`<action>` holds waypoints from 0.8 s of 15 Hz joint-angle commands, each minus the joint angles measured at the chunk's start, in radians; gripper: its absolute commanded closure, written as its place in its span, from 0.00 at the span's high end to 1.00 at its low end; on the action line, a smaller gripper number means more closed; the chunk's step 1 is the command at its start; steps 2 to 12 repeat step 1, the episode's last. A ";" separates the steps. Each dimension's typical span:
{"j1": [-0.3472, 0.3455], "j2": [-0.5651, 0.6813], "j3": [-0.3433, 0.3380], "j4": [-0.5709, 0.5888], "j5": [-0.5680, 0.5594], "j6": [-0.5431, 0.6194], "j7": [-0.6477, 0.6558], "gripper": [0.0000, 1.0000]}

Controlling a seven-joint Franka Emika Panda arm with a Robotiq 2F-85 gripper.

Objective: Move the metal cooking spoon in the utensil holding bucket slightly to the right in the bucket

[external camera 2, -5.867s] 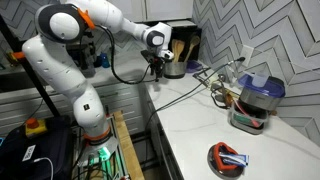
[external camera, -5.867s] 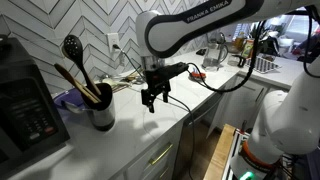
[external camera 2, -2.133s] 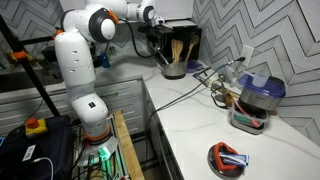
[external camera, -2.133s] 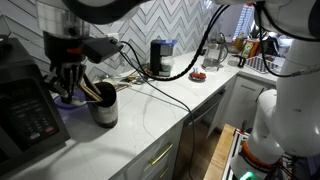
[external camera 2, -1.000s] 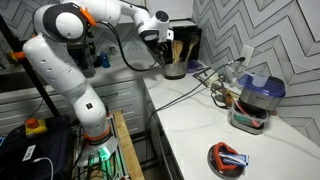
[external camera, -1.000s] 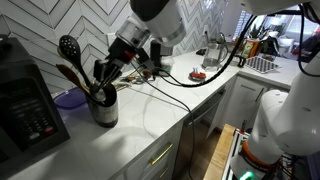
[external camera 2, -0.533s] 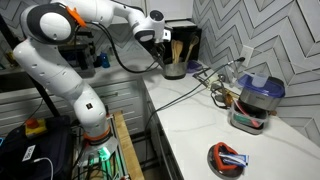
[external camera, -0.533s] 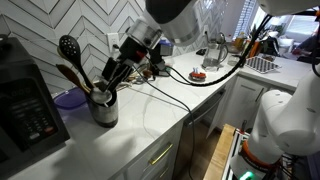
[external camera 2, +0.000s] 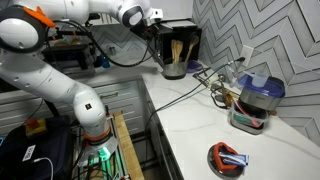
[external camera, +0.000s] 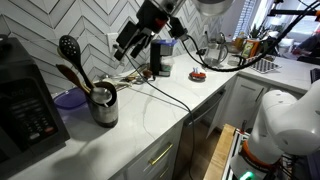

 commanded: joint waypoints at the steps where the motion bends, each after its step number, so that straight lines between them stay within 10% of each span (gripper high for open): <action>1: 0.013 -0.024 -0.015 -0.007 -0.053 -0.018 0.051 1.00; 12: 0.013 -0.024 -0.015 -0.007 -0.053 -0.018 0.051 1.00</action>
